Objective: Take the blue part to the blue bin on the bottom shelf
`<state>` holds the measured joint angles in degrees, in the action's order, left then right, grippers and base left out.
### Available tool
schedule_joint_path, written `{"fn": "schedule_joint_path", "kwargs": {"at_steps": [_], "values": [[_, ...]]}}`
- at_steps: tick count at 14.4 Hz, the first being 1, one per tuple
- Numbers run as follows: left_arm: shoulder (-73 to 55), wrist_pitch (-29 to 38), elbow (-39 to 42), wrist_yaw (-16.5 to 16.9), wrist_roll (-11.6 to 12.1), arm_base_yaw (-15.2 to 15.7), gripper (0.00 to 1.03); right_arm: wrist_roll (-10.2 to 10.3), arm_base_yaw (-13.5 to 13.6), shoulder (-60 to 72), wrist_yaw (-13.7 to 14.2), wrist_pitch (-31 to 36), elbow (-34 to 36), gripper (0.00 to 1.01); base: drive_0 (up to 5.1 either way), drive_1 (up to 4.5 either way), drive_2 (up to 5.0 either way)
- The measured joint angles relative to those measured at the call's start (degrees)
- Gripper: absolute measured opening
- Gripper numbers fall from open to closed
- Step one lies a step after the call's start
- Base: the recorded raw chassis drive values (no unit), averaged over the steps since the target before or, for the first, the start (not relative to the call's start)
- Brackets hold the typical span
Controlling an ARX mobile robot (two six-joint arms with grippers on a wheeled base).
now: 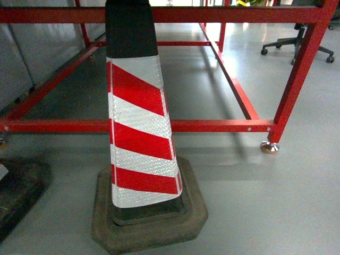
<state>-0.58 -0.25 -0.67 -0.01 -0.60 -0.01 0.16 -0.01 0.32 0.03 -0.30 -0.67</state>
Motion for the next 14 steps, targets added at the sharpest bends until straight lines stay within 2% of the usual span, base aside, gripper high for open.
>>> {"fn": "schedule_joint_path", "kwargs": {"at_steps": [14], "values": [[0.0,0.02,0.0,0.0,0.0,0.0,0.98,0.0,0.0,0.0,0.0,0.0,0.0,0.98,0.0,0.0,0.0]]}}
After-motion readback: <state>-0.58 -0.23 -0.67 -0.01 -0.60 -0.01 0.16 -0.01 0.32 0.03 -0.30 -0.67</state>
